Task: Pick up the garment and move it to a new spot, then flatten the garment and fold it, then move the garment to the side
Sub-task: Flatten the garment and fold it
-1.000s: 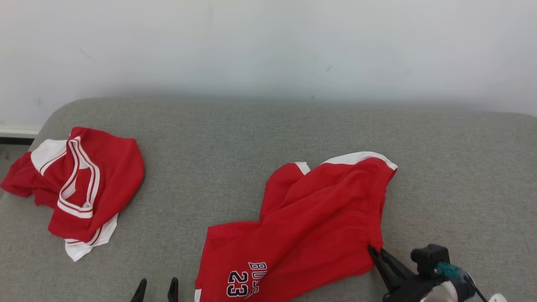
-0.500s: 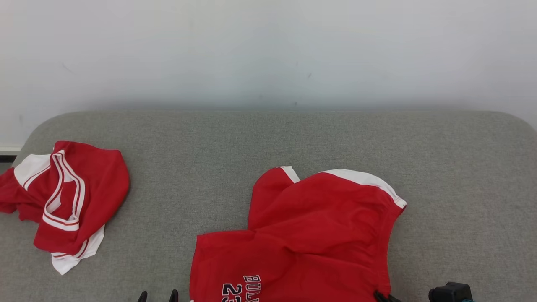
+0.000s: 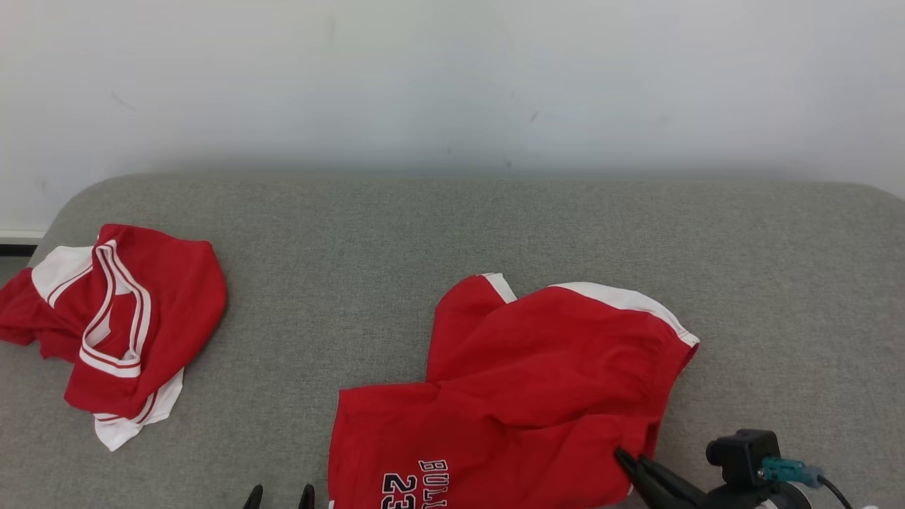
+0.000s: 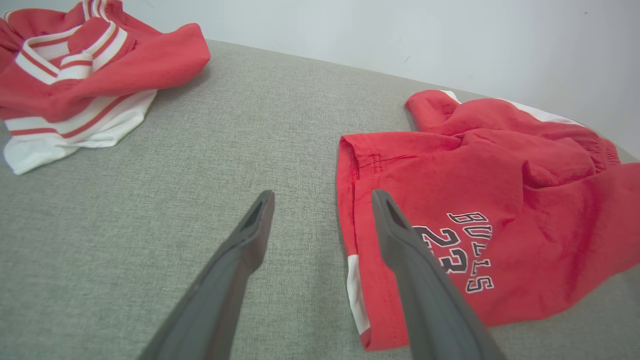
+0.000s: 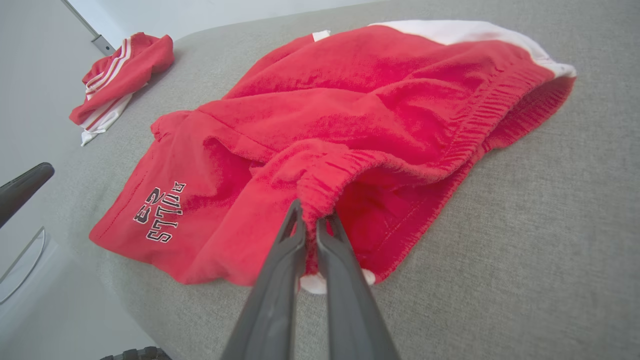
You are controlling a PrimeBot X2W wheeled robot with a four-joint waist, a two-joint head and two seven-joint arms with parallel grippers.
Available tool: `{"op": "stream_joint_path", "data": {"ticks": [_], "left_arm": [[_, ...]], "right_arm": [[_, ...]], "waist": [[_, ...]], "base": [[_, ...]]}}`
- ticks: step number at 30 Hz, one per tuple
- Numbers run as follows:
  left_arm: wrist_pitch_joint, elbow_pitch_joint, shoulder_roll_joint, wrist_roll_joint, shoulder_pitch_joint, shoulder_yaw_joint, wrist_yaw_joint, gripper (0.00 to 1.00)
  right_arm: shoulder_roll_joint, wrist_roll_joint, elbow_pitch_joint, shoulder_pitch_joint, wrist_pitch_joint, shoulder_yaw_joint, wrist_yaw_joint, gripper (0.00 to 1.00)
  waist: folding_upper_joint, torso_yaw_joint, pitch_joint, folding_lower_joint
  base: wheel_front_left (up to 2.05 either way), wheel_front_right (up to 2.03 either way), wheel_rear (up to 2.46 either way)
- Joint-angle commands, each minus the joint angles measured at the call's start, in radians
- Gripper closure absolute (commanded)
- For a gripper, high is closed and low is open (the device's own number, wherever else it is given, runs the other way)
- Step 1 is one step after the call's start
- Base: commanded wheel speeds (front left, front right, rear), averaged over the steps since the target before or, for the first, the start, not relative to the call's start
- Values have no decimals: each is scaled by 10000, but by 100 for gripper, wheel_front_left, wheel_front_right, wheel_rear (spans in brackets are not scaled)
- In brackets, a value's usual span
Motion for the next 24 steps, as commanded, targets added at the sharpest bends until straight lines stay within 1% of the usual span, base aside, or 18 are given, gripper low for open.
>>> {"op": "stream_joint_path", "data": {"ticks": [1,4,9,16,21,24], "left_arm": [[-24,32,63,-13,-161,-60,12,0],[-24,57,73,-15,-219,-143,12,0],[-24,76,83,9,-378,-347,12,0],[-24,113,95,-36,-585,-662,12,0],[-24,135,118,-84,-665,-781,12,0],[-24,151,138,-122,-712,-789,12,0]], "right_arm": [[124,-72,191,-334,51,28,-25,100],[162,-100,456,-737,48,42,-25,100],[387,242,1381,-1669,-96,-189,-25,100],[763,534,3180,-2850,-389,-505,-25,100],[997,495,4568,-3593,-758,-747,-25,100],[1145,463,5166,-3921,-979,-648,-25,100]], "waist": [[0,99,61,0],[0,189,97,0],[0,398,241,0],[0,707,462,0],[0,846,557,0],[0,867,561,0]], "base": [[0,0,0],[0,0,0],[0,0,0],[0,0,0],[0,0,0],[0,0,0]]}}
